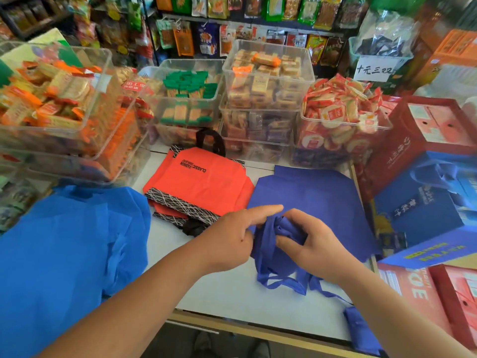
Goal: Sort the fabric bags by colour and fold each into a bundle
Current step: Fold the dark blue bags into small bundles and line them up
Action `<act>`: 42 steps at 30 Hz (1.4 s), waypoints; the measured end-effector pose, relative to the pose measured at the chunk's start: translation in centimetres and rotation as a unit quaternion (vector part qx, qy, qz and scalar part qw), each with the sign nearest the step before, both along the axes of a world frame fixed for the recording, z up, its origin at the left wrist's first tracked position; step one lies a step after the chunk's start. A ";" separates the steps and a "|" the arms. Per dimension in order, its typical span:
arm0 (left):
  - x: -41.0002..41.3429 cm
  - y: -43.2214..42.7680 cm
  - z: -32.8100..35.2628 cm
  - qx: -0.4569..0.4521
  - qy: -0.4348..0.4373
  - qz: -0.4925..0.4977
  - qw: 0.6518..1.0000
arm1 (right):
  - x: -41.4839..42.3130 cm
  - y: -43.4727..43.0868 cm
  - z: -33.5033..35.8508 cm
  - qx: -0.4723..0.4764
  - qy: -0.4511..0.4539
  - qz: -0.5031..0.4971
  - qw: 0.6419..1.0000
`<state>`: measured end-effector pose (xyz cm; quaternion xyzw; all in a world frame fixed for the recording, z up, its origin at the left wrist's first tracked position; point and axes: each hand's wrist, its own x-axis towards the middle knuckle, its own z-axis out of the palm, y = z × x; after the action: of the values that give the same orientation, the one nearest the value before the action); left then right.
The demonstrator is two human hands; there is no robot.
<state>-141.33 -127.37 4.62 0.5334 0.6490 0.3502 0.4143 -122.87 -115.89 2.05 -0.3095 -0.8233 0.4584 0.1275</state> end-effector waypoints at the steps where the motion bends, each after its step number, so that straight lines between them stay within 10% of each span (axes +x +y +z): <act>1: 0.0 -0.1 0.2 0.013 -0.016 0.013 1.000 | -0.1 0.1 0.4 -0.012 -0.008 0.012 1.000; 12: 1.4 0.2 -0.8 0.074 -0.192 0.159 0.966 | 0.7 1.2 2.4 -0.132 -0.010 0.075 0.988; 19: 2.4 0.7 -2.2 0.073 -0.110 0.192 0.972 | 1.0 -0.1 0.8 -0.234 0.009 0.025 0.972; 32: 7.2 2.6 -2.4 0.035 -0.155 0.194 0.968 | 4.1 1.1 1.1 -0.203 -0.017 -0.031 0.978; 42: 11.6 3.0 -4.0 0.090 -0.184 0.274 0.940 | 6.8 2.2 1.2 -0.110 0.126 -0.137 0.976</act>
<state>-129.73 -124.39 0.66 0.2967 0.6481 0.5992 0.3646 -116.09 -113.66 3.24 -0.3715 -0.6946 0.5598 0.2572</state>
